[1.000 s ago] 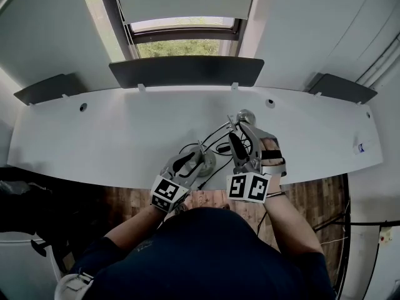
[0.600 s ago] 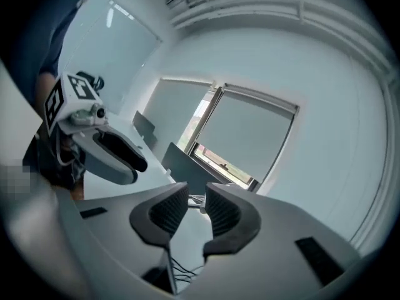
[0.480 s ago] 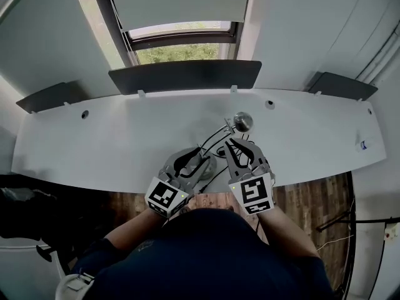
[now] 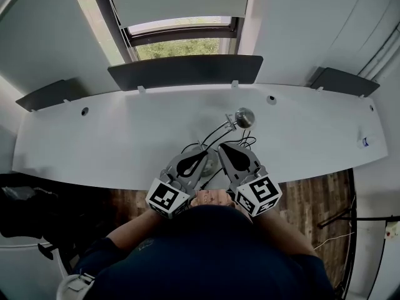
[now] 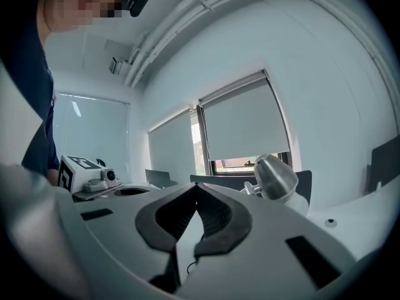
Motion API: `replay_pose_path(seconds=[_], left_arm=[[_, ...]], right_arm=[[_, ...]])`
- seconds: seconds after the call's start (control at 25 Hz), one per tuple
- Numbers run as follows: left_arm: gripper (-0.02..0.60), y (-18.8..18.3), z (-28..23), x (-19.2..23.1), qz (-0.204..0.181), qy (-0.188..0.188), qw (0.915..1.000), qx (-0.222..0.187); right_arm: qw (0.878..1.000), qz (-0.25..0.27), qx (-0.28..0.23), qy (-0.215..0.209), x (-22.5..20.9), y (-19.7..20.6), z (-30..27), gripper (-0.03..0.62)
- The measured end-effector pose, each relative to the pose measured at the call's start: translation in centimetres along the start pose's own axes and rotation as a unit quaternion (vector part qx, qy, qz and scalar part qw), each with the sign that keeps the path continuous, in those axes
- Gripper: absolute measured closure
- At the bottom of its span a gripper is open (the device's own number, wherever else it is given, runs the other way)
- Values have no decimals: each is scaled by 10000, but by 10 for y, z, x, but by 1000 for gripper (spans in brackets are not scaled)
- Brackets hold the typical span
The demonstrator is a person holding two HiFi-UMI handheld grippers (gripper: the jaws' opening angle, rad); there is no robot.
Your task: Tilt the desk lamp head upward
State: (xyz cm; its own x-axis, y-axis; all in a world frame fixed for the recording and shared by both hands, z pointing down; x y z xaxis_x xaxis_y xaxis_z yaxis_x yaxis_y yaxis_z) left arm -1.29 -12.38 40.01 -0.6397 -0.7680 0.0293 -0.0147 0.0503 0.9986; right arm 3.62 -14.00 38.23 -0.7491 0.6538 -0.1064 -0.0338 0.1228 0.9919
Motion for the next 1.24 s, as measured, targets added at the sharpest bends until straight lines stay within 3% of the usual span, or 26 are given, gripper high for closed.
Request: replay_pose_path(seconds=[0.6,1.24], left_arm=[[575,0,3,-1,240,-48,9997,-68],[575,4,3,-3,226,7,9997,-38]], right_arm=[[9985,-547,-85,1,0,14,3,585],[9983,-583,16,-49,3,21,2,585]])
Point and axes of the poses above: the fingertips, and each gripper's own axes: z backward along the fingers, x to its left, y out of its underside, the point moved 1 cm from there along z, backward along the fingers, and after that the axes turned 1 degree about z, right-handed, at the moved point
